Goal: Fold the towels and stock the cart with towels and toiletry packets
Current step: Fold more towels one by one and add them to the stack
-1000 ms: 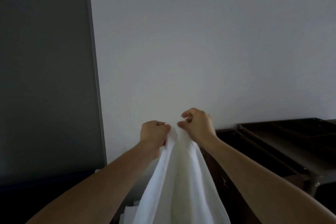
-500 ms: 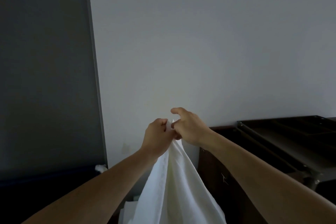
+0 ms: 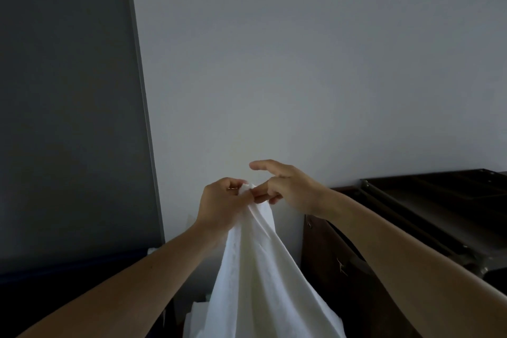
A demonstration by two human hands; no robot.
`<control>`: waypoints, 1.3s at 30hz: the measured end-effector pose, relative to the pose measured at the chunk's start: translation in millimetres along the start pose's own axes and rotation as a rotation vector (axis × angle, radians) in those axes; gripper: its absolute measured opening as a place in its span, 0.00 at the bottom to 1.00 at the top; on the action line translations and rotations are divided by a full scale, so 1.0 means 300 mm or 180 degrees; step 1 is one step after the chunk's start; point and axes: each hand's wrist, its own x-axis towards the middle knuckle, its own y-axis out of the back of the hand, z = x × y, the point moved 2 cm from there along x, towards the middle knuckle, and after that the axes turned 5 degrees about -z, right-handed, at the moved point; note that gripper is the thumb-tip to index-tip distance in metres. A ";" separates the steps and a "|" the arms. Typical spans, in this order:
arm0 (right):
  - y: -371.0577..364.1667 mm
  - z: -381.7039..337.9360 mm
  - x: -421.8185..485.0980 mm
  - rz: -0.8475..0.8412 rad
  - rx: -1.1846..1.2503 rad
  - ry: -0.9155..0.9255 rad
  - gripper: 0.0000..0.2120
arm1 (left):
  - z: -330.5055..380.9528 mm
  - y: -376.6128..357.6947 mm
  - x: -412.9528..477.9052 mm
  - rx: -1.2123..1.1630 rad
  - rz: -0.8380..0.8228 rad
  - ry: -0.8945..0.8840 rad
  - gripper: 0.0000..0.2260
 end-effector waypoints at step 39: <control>0.395 -0.005 -0.094 -0.0099 -0.1961 -0.0389 0.15 | 0.101 0.547 0.423 0.2490 0.0621 -0.1239 0.05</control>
